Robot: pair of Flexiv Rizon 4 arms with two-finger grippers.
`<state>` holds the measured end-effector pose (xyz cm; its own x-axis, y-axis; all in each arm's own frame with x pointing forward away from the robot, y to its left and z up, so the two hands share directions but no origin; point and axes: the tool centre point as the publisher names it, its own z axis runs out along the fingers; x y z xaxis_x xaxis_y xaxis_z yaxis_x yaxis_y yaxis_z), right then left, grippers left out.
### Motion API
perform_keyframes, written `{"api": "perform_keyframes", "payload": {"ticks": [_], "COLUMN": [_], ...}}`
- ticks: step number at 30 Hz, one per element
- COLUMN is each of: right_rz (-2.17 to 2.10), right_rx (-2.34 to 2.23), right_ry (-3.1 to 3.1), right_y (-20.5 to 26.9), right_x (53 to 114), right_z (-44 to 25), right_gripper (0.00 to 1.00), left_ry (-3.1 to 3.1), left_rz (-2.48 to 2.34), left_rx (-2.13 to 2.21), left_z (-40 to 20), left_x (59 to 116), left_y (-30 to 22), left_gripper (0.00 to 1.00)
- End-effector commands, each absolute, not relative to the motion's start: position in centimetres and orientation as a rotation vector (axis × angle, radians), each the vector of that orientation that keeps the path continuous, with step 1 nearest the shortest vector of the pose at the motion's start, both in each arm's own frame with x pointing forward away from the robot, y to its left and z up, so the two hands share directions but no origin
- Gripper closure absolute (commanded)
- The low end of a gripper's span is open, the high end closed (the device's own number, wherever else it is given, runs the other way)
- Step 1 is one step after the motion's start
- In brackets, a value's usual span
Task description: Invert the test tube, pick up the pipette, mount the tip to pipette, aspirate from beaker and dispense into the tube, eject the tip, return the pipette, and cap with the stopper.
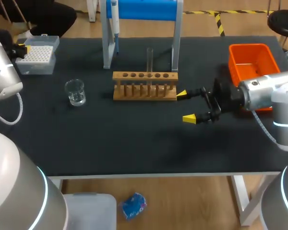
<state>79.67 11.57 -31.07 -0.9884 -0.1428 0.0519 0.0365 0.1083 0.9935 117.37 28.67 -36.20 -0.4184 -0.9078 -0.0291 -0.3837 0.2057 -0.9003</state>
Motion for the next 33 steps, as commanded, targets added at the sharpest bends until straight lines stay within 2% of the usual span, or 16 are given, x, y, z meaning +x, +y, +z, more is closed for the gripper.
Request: {"api": "perform_keyframes", "payload": {"ticks": [1,16,19,33], "right_rz": [-2.009,-2.009,-2.009,-2.009], "right_rx": [0.108,0.108,0.108,0.108], "right_ry": [-2.236,-2.236,-2.236,-2.236], "right_y": [11.55,11.55,11.55,11.55], "right_x": [79.61,79.61,79.61,79.61], "right_z": [-31.09,-31.09,-31.09,-31.09], "right_gripper": [0.00,0.00,0.00,0.00], "left_ry": [1.928,1.941,1.943,1.954], "left_rz": [-1.176,-1.185,-1.186,-1.211], "left_rx": [-1.197,-1.179,-1.176,-1.157], "left_z": [-36.27,-36.38,-36.37,-35.56], "left_x": [118.01,118.15,118.13,117.75], "left_y": [29.02,29.13,29.13,28.85], "left_gripper": [0.85,0.94,1.00,1.00]}}
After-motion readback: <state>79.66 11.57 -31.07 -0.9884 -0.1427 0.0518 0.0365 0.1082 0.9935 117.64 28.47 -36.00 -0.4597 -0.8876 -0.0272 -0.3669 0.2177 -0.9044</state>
